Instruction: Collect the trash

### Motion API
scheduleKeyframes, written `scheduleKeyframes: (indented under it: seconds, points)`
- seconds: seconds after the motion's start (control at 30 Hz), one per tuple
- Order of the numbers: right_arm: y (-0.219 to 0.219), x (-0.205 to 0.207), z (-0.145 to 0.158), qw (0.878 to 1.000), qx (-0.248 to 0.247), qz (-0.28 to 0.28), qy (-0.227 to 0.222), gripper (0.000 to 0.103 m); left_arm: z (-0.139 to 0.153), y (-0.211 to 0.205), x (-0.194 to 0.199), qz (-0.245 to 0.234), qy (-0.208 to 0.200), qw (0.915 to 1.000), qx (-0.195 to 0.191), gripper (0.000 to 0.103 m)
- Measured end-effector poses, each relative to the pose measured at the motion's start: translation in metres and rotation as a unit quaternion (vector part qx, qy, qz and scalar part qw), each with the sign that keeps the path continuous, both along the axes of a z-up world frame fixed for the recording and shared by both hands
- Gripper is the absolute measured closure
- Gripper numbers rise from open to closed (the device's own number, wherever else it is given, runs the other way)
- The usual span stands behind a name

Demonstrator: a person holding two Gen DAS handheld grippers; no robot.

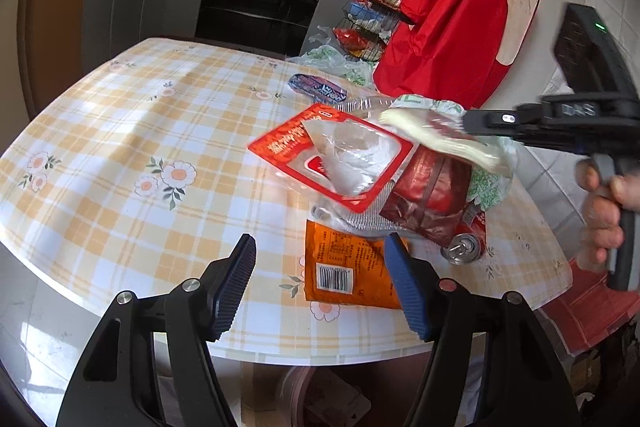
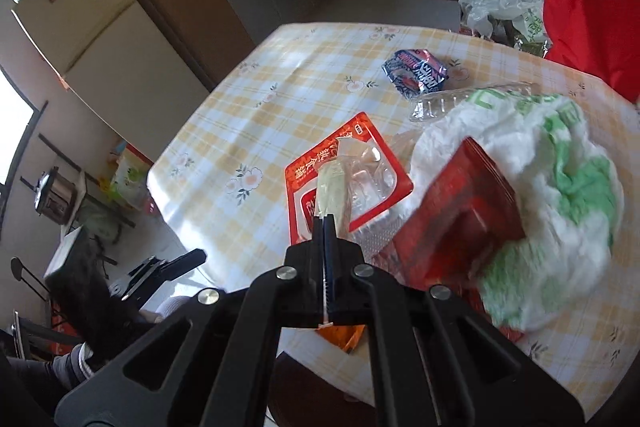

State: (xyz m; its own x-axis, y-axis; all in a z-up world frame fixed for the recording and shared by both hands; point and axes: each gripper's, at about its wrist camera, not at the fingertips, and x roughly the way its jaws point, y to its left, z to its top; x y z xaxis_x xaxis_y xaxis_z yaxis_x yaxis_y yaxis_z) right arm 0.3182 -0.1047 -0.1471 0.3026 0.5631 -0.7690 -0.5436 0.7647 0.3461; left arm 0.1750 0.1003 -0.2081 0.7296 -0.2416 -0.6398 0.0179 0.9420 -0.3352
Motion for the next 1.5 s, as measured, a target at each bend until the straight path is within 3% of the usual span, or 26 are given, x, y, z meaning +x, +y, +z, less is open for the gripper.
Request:
scheduleKeyframes:
  seconds: [0.2,0.5,0.6,0.8,0.87,0.9,0.97,1.17,1.33,1.5]
  points:
    - [-0.057,-0.061,-0.015,0.999,0.040,-0.022,-0.004,0.098,-0.015,-0.010,0.000,-0.009,0.031,0.9995,0.003,0.041]
    - [-0.115,-0.107,-0.056,0.995,0.062,-0.069,0.020,0.098,-0.046,-0.031,0.021,-0.025,0.074,0.9967,0.020,0.043]
    - [-0.121,-0.113,-0.064,0.995,0.069,-0.071,0.026,0.098,-0.058,-0.029,0.033,-0.015,0.090,0.9954,0.029,0.055]
    - [-0.129,-0.113,-0.066,0.994,0.080,-0.073,0.022,0.098,-0.069,-0.016,0.050,0.006,0.109,0.9934,-0.038,0.071]
    - [-0.131,-0.113,-0.066,0.993,0.088,-0.077,0.021,0.098,-0.071,-0.020,0.052,-0.001,0.121,0.9919,-0.038,0.094]
    - [-0.131,-0.113,-0.065,0.993,0.091,-0.078,0.020,0.098,-0.070,-0.024,0.051,-0.003,0.122,0.9924,-0.019,0.095]
    - [-0.133,-0.115,-0.064,0.992,0.098,-0.080,0.018,0.098,-0.066,-0.027,0.046,-0.006,0.114,0.9934,-0.007,0.100]
    - [-0.137,-0.123,-0.060,0.991,0.105,-0.087,0.014,0.098,-0.025,-0.034,0.012,-0.038,0.066,0.9968,0.025,0.102]
    - [-0.143,-0.131,-0.050,0.989,0.117,-0.093,0.001,0.098,0.015,-0.040,-0.030,-0.078,0.042,0.9959,0.017,0.102]
    - [-0.146,-0.142,-0.045,0.987,0.126,-0.096,-0.005,0.098,0.032,-0.061,-0.062,-0.119,0.036,0.9920,0.024,0.102]
